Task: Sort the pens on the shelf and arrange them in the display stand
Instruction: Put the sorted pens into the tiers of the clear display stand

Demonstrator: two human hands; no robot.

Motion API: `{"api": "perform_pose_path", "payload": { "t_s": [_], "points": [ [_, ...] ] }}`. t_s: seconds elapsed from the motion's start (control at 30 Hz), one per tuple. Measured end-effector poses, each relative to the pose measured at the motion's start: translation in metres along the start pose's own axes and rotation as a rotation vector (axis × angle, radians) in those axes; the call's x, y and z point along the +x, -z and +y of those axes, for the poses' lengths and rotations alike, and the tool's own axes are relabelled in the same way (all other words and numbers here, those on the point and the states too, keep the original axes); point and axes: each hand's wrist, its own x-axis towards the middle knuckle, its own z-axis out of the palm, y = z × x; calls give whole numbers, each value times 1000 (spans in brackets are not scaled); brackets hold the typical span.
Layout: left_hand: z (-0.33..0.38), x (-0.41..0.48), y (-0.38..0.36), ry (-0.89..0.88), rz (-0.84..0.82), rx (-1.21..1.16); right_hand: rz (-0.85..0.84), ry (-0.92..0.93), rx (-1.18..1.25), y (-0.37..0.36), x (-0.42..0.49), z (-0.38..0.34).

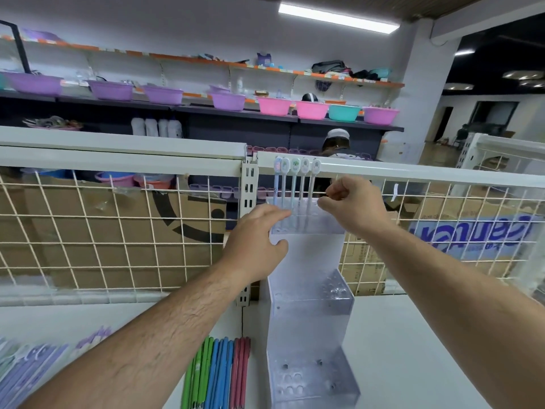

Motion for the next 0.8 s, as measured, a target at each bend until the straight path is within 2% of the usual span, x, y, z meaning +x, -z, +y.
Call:
{"api": "perform_pose_path", "payload": {
  "t_s": [0.37,0.53,0.8],
  "points": [
    [-4,-48,12,60,-32,-57,-171,32,-112,-2,-77,-9],
    [-5,-97,31,94,-80,0,-262,22,-44,-17,-120,-23],
    [-20,-195,53,264,-103,132,-451,88,38,-59,-204,-49]
  ]
}}
